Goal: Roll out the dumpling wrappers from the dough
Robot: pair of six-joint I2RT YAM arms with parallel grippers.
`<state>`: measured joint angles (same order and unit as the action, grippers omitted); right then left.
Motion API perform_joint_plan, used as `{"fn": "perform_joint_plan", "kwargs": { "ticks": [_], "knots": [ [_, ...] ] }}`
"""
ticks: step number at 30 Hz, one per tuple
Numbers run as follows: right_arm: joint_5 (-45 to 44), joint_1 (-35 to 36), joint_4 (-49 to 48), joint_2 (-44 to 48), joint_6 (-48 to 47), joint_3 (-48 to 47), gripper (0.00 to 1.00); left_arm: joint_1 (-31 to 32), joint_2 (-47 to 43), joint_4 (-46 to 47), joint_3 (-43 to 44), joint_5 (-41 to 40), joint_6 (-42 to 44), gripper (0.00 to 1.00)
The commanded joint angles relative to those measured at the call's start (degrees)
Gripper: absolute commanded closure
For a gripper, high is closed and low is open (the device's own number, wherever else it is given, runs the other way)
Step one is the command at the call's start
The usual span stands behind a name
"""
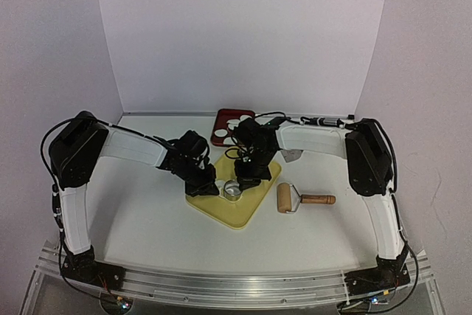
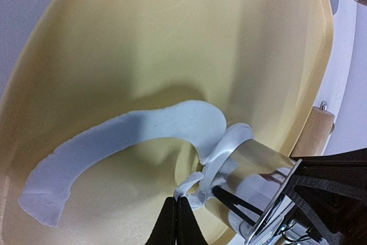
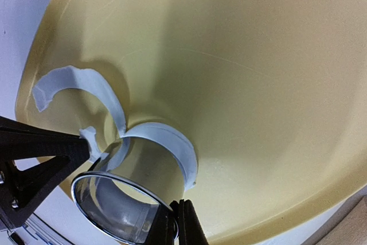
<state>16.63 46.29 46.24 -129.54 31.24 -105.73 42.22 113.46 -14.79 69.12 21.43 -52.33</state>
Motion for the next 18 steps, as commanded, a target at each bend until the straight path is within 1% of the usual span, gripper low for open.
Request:
{"fn": "perform_joint_plan", "kwargs": {
  "ticks": [1,6,9,18],
  "knots": [
    [-0.7,0.4,-1.5,2.4,-0.8,-1.7,1.0,0.3,1.4,-2.9,4.0,0.6,3.4,1.0],
    [-4.9,0.3,1.0,0.4,-1.0,-3.7,1.0,0.3,1.9,-4.2,4.7,0.5,3.9,1.0],
    [-5.8,0.3,2.3,-0.4,-1.0,-4.3,1.0,0.3,2.0,-4.6,5.0,0.4,4.1,1.0],
    [-4.3,0.6,3.8,-2.2,-1.4,-5.9,1.0,0.2,2.3,-4.5,5.2,0.7,4.0,1.0]
  ]
}}
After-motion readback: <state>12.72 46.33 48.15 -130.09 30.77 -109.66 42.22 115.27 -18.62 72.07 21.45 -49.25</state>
